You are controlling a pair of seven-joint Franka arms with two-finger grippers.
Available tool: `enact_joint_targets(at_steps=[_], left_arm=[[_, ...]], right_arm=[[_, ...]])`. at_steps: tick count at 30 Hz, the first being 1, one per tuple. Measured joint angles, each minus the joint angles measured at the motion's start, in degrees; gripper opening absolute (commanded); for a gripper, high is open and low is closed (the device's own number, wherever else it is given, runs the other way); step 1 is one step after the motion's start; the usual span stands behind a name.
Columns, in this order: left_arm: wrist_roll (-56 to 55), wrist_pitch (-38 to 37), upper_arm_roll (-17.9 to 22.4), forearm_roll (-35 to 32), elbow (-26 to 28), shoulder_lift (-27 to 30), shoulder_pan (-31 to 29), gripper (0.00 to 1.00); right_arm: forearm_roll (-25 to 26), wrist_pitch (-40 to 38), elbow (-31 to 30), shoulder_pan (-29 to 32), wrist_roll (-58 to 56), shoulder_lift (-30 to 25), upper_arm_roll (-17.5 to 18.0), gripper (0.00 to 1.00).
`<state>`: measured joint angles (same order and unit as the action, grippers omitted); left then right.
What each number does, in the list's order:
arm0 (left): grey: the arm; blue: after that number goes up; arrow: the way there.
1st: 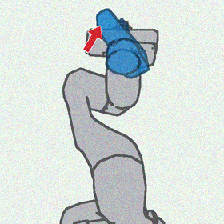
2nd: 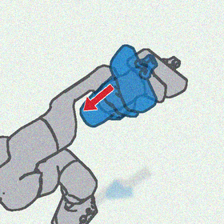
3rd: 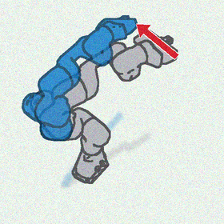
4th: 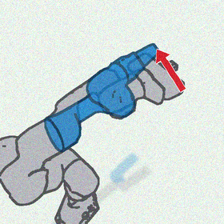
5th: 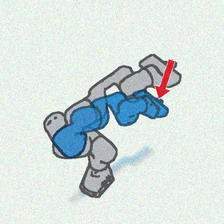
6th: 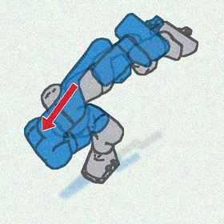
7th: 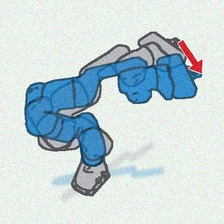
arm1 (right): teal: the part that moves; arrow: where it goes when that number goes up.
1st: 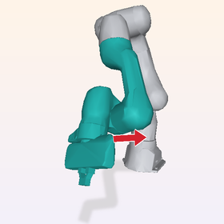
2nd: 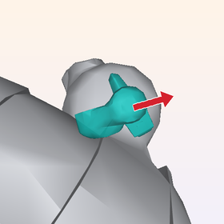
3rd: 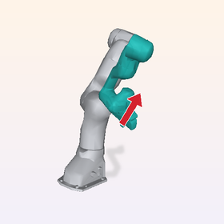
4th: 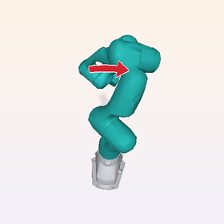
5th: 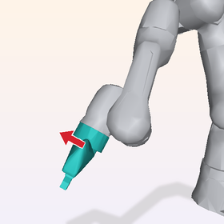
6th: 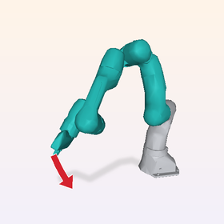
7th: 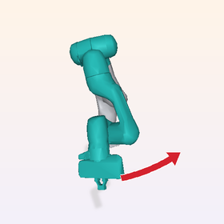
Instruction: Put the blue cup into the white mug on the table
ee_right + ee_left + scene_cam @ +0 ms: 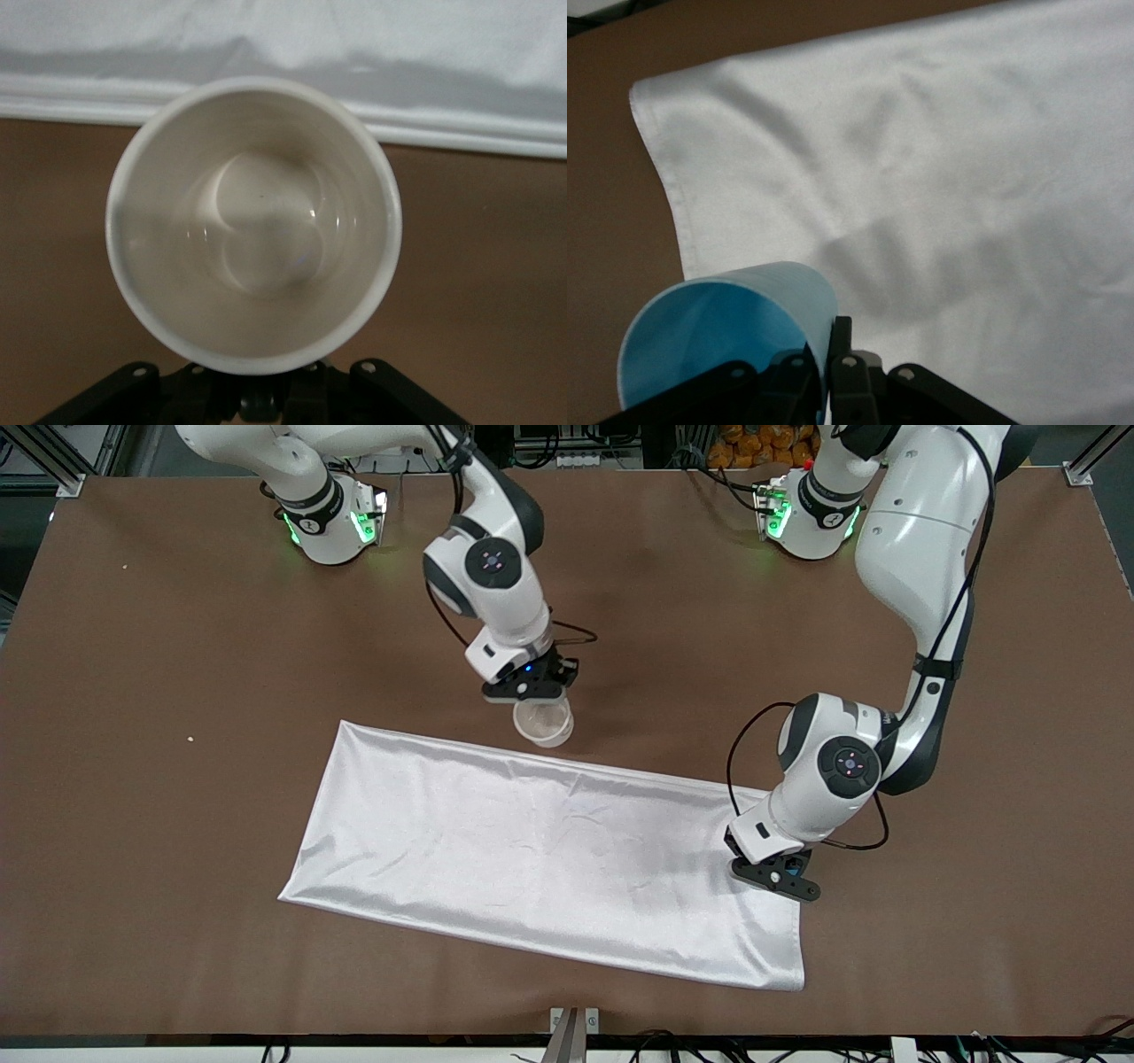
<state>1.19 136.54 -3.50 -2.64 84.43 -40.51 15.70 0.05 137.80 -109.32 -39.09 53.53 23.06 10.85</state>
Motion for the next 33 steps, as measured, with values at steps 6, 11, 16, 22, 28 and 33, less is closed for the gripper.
enact_joint_targets(at_steps=[6,11,16,22,28,33], left_arm=[[-2.95,-7.89,-0.02,0.00,0.38,5.64,-0.04,0.00],[-6.50,-13.19,-0.16,-0.01,3.35,12.23,0.06,0.00],[-9.07,-14.77,-0.35,-0.03,9.97,19.65,0.18,0.00],[-9.50,-18.47,-0.79,-0.03,17.35,27.97,0.20,0.00],[-12.71,-24.35,-2.81,-0.03,20.57,34.14,0.20,0.00],[-17.61,-26.82,-6.12,-0.03,21.84,36.54,0.23,0.00]], right_arm=[[4.77,-0.01,-0.45,-4.11,8.12,0.31,-0.02,0.00],[7.06,0.11,-0.83,-5.96,13.07,1.13,-0.03,0.00],[8.17,1.90,-0.83,-7.30,17.03,2.59,-0.05,0.00],[10.80,3.60,-0.79,-8.67,22.42,4.55,-0.06,0.00],[13.38,4.48,-0.67,-10.24,27.24,6.23,-0.06,0.00],[14.44,4.68,-0.38,-11.39,30.16,7.43,-0.07,0.35]])
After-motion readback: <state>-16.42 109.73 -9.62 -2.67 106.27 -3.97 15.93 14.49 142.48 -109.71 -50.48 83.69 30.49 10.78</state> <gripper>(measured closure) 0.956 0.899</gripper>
